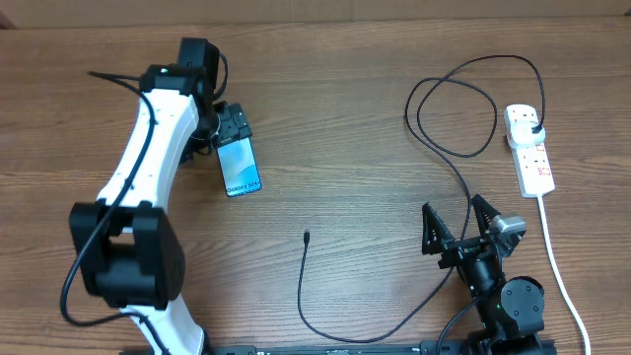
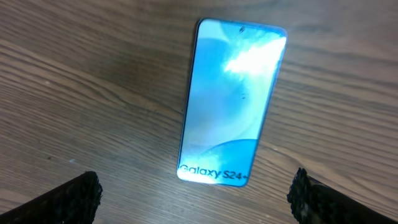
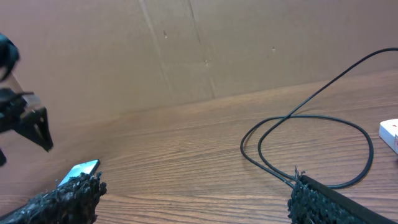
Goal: Plug charger to phone and switch on socket
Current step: 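Lower the left gripper onto the phone's top edge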
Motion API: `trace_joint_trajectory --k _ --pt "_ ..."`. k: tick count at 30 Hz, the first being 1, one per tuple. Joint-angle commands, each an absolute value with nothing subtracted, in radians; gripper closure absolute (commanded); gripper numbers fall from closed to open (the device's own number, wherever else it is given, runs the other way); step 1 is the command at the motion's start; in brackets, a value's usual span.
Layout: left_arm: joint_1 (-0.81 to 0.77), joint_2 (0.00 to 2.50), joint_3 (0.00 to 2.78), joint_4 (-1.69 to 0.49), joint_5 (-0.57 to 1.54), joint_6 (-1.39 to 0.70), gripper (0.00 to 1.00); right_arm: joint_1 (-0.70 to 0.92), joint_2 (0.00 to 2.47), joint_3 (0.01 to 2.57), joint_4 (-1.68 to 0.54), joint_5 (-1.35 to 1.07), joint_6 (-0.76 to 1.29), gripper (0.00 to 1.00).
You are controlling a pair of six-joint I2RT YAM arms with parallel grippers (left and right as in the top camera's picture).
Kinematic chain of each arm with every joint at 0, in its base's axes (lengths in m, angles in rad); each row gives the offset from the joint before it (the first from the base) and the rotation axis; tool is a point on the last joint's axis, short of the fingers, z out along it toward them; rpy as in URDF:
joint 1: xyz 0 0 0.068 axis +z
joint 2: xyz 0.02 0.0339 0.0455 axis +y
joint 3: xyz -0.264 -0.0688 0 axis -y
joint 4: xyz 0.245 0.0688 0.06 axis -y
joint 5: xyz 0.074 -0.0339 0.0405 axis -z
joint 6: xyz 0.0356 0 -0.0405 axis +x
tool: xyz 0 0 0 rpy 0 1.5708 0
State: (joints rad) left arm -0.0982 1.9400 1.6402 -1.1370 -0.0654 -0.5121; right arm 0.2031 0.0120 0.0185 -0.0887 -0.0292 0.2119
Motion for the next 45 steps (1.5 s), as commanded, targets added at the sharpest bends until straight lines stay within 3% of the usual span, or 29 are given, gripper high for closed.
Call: trace_joint_trajectory --k 1,45 --pt "-0.105 1.993 1.635 -1.141 -0.086 -0.469 0.00 0.201 0.003 0.008 -0.082 -0.031 0.208 0.00" --pt "-0.105 2.042 1.635 -1.125 -0.077 -0.472 0.00 0.202 0.003 0.008 -0.082 -0.031 0.208 0.00"
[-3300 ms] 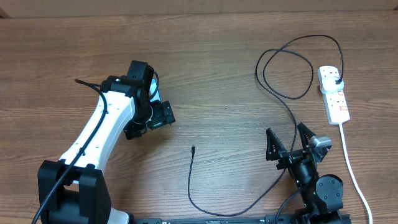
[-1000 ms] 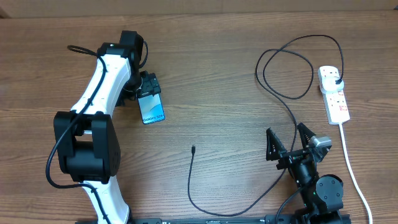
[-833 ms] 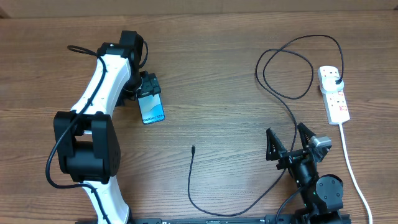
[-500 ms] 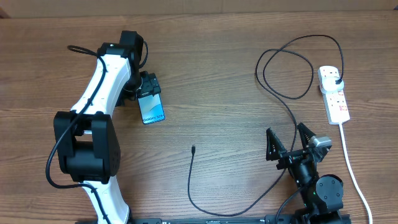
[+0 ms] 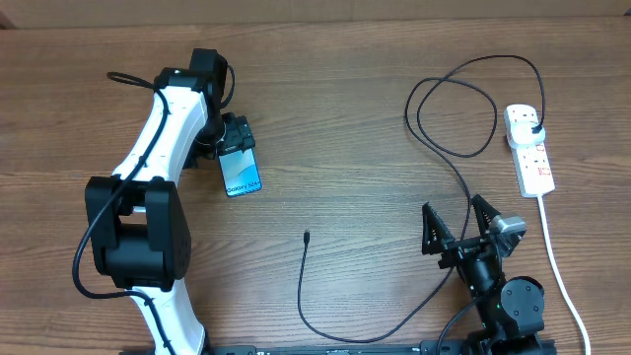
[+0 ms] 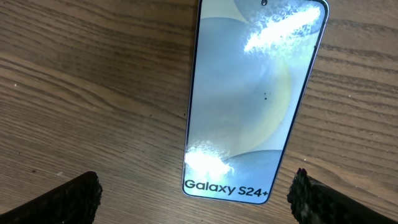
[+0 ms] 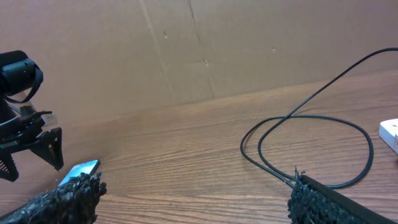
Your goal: Plug charger to phone and switch on socket
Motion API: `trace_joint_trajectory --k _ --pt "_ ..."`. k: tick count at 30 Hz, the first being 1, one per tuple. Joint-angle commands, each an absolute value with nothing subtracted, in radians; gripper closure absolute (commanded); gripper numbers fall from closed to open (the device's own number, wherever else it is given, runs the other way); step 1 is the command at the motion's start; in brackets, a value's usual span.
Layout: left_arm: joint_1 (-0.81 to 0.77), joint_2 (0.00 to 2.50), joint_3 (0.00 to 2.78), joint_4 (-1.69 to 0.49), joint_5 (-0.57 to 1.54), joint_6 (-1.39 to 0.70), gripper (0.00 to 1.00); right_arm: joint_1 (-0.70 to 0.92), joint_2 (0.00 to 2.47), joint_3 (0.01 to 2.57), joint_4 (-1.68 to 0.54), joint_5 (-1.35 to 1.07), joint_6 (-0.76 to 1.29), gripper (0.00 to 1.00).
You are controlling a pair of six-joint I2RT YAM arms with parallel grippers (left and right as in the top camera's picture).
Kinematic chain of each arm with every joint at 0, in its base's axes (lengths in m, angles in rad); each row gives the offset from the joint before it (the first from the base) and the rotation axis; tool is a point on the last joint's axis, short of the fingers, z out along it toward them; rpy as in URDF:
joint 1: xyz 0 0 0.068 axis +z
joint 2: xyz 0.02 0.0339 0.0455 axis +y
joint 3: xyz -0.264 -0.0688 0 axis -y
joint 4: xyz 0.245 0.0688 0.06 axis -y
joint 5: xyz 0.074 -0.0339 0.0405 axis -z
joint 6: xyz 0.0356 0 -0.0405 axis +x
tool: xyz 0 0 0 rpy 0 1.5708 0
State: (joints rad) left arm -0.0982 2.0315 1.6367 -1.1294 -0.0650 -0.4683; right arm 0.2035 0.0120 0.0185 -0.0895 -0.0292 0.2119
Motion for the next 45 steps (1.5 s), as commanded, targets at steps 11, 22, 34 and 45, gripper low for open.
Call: trace_joint_trajectory --k 11,22,34,45 --pt "-0.105 2.042 1.635 -1.088 -0.077 -0.503 0.00 0.202 0.003 0.008 -0.082 -0.031 0.208 0.00" --pt "-0.106 2.042 1.635 -0.937 -0.078 -0.532 0.00 0.202 0.003 0.008 -0.082 -0.031 0.208 0.00" --pt "-0.115 2.042 1.511 -0.776 -0.078 -0.532 0.00 0.202 0.003 0.008 -0.082 -0.031 0.208 0.00" --pt "-0.146 2.042 1.431 -0.754 -0.070 -0.539 0.00 0.202 0.003 0.008 -0.082 -0.031 0.208 0.00"
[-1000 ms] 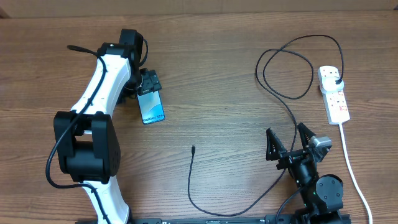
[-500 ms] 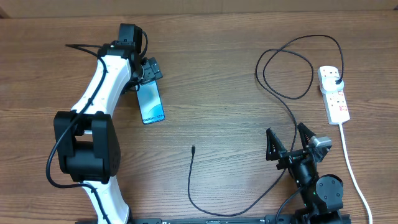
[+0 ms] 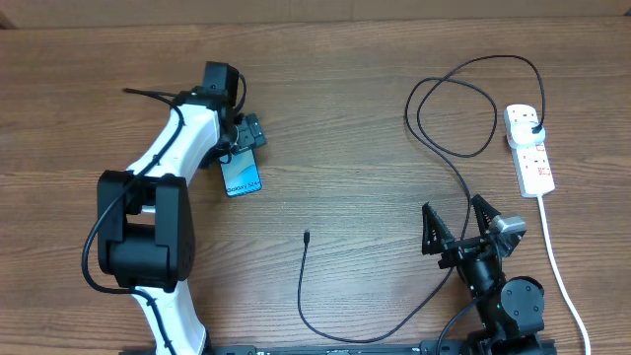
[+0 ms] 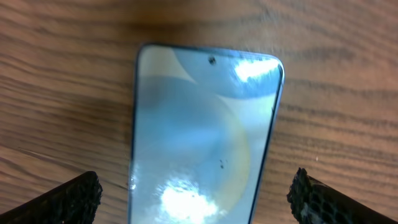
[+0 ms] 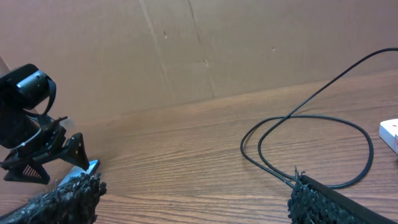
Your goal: Plug charger to phone and switch on socket
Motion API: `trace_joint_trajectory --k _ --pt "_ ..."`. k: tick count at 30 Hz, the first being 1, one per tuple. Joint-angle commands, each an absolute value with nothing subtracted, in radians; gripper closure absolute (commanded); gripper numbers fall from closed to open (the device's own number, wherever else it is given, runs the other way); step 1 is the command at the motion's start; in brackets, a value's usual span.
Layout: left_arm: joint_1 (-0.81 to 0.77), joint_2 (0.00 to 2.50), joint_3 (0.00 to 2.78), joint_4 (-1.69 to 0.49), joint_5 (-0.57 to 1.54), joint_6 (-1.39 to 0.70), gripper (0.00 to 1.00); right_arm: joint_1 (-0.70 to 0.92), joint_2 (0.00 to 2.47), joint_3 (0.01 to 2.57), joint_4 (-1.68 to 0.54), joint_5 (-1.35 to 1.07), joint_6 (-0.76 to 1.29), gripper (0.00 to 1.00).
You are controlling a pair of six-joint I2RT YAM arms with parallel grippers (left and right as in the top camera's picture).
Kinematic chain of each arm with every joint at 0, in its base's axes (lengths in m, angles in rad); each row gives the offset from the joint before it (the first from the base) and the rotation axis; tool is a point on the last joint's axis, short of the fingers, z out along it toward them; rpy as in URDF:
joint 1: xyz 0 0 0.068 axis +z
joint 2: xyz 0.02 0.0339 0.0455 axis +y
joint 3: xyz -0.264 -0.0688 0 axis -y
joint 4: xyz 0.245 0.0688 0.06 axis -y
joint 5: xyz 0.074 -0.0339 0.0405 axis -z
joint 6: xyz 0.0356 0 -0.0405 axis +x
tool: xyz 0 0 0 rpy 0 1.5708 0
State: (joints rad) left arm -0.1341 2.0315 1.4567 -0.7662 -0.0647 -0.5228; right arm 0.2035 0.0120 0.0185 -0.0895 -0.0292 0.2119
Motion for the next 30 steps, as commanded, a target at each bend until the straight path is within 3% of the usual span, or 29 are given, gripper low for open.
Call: trace_joint_trajectory --k 1,22,30 --pt "-0.146 2.042 1.423 -0.749 -0.070 -0.539 0.00 0.202 0.003 0.008 -0.082 -0.031 0.208 0.00" --pt "-0.146 2.042 1.409 -0.819 -0.052 -0.538 0.04 0.202 0.003 0.008 -0.082 -0.031 0.208 0.00" --pt "-0.146 2.042 1.409 -0.821 -0.052 -0.538 0.00 0.202 0.003 0.008 -0.082 -0.031 0.208 0.00"
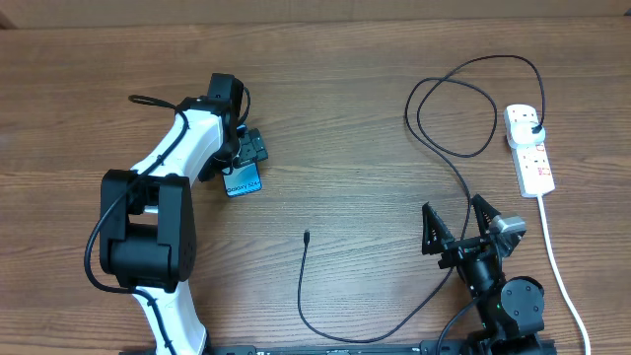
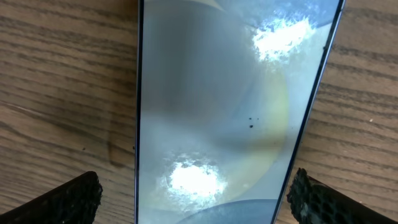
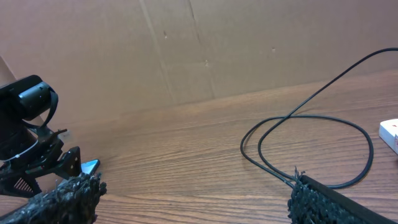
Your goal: Plug charger to phone and switch on socket
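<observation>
The phone [image 1: 243, 181], its lit screen up, lies on the table left of centre and fills the left wrist view [image 2: 230, 106]. My left gripper [image 1: 250, 150] is open low over the phone's far half, and its fingertips [image 2: 68, 200] stand on either side of the phone's width. The black charger cable [image 1: 449, 158] loops from the white power strip [image 1: 529, 148] at the right down to its free plug end [image 1: 307, 236] on the table. My right gripper [image 1: 460, 229] is open near the front edge and holds nothing.
A brown cardboard wall [image 3: 199, 43] stands behind the table. The strip's white lead [image 1: 557, 266] runs down the right side toward the front edge. The cable's loop [image 3: 311, 121] lies ahead of the right gripper.
My left gripper has come nearer over the phone, so the screen now fills the wrist view and its top edge is out of frame. The phone, the cable and the right arm have not moved.
My left gripper was open above the phone's far end. Then it hung closer over the screen, then shifted toward the phone's camera end. Now it is low with its fingers on either side of the phone. The right arm stayed still throughout.
</observation>
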Motion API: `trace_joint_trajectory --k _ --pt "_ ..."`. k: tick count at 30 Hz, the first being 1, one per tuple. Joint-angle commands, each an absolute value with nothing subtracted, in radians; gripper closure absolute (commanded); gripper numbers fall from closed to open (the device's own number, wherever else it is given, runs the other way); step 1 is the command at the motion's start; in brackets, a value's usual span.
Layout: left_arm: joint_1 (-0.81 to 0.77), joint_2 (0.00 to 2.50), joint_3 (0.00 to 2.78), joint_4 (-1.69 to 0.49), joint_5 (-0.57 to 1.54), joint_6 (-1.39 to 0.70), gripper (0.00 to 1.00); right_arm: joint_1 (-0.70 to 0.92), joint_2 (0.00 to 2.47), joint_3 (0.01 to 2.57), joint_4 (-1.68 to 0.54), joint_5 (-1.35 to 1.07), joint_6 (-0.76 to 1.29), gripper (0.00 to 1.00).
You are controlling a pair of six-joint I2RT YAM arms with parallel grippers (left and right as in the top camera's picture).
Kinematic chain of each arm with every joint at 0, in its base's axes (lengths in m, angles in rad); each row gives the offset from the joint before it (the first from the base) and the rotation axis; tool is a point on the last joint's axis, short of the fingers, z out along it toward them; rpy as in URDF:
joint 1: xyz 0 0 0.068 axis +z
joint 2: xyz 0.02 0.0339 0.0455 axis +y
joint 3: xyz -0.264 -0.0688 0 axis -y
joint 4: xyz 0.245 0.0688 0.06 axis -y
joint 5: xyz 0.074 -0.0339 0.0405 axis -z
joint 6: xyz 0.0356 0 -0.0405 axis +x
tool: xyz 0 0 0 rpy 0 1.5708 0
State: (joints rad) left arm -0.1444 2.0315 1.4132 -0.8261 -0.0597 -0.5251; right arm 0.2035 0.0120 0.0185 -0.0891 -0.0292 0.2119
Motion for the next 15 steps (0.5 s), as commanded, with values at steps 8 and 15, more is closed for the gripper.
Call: trace_joint_trajectory --k 8,15 --pt "-0.146 2.042 1.409 -0.804 -0.052 -0.538 0.00 0.202 0.003 0.008 -0.082 -0.031 0.208 0.00" --pt "-0.147 2.042 1.409 -0.809 -0.051 -0.523 0.00 0.202 0.003 0.008 -0.082 -0.031 0.208 0.00"
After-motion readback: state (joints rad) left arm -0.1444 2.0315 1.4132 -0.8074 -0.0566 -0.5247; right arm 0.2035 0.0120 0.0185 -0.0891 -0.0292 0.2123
